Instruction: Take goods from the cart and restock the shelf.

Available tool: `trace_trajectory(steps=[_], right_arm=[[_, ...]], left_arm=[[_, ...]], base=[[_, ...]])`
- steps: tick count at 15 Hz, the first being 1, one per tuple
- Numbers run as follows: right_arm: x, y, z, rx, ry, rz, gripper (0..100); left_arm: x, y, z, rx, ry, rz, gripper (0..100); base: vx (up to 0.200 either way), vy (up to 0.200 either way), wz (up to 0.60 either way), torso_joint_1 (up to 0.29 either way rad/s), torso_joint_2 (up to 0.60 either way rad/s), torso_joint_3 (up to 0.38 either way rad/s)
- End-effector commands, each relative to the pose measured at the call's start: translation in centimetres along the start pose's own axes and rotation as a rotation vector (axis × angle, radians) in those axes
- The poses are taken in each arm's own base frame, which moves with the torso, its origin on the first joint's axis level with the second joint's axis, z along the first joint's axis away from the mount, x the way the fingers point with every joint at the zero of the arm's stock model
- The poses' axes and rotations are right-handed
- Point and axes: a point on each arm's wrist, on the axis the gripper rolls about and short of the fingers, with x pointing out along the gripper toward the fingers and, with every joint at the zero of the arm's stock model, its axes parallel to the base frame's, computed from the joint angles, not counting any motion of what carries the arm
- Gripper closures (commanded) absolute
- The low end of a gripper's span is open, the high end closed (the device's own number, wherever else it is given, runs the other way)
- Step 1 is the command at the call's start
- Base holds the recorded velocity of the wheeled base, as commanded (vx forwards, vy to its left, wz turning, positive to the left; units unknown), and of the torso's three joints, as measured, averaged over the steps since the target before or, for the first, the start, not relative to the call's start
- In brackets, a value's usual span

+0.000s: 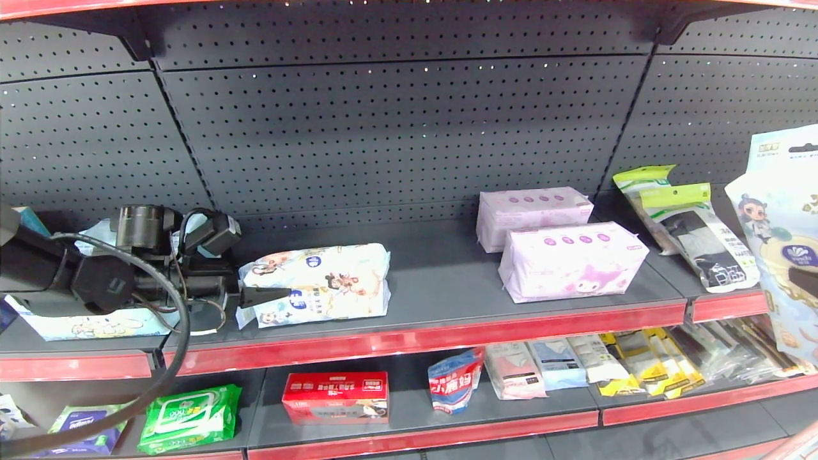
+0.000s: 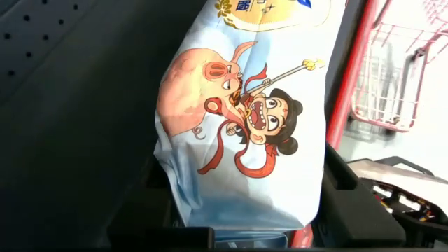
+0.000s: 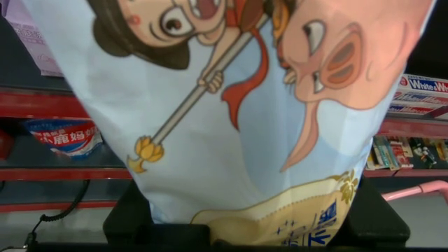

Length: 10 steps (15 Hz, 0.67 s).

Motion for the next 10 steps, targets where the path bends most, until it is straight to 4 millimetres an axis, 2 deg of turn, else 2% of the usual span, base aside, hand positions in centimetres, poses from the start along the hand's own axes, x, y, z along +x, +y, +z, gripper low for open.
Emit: trace_trajectory(steps=[1, 7, 10], right_arm=[[0.01, 0.01, -0.03, 0.0, 0.001, 0.0, 100], [-0.04, 0.0, 0.02, -0.001, -0.002, -0.001, 100], [-0.05, -0.04, 0.07, -0.001, -0.004, -0.003, 100]], left_arm=[[-0.09, -0.16, -0.03, -0.001, 0.0, -0.001, 100], [-0.22, -0.36, 0.17, 0.002, -0.03, -0.032, 100], [-0.34, -1.04, -0.33, -0.015, -0.022, -0.044, 100]], base=[[0.0, 0.0, 0.0, 0.0, 0.0, 0.0], [0.0, 0.0, 0.0, 0.0, 0.0, 0.0], [0.0, 0.0, 0.0, 0.0, 0.0, 0.0]])
